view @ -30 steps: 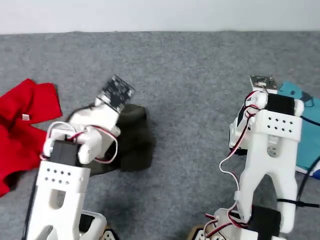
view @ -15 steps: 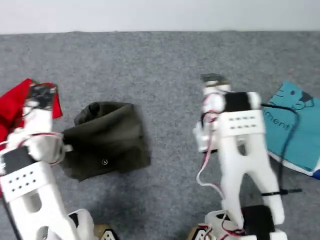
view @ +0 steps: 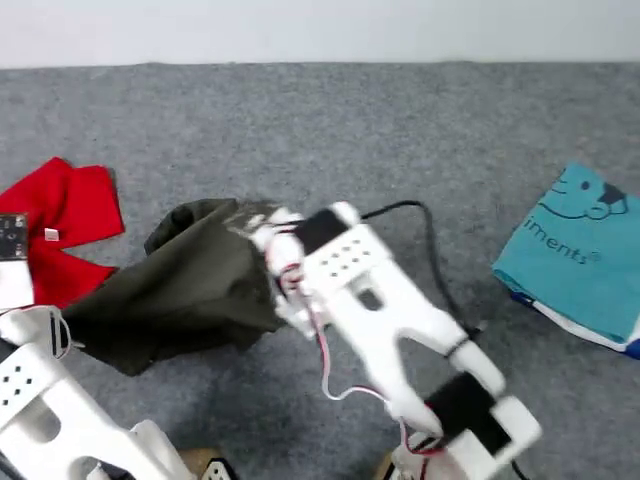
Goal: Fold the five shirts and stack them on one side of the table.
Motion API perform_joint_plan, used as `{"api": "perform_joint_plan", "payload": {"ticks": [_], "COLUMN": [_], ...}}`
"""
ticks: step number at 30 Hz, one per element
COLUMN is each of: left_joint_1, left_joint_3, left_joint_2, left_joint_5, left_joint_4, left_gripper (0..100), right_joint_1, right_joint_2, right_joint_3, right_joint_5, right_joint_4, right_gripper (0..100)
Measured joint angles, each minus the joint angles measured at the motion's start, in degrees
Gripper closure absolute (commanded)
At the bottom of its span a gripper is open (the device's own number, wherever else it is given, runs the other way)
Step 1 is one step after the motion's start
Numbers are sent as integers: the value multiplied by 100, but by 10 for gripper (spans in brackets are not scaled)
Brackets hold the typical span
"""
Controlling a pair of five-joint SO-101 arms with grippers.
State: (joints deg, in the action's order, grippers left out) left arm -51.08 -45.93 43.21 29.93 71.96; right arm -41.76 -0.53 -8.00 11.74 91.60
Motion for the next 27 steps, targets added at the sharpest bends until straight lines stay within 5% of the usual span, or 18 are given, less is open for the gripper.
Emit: {"api": "perform_joint_plan", "payload": {"ticks": [4, 16, 21, 27], "left_joint_1": [-26, -26, -26, 114], "left_joint_3": [-26, -26, -26, -26], "left_joint_2": [0, 0, 0, 0], "left_joint_5": [0, 35, 35, 35], "left_joint_4": [88, 114, 360, 905], "left_gripper": [794, 797, 797, 798], "right_joint_1": [-545, -1178, -1169, -624], "right_joint_2": [-844, -2989, -3508, -3543], "right_joint_3": [835, 2664, 3226, 3903], "right_joint_5": [9, 9, 9, 360], "right_joint_4": [132, 237, 237, 316], "right_gripper": [813, 814, 998, 987]}}
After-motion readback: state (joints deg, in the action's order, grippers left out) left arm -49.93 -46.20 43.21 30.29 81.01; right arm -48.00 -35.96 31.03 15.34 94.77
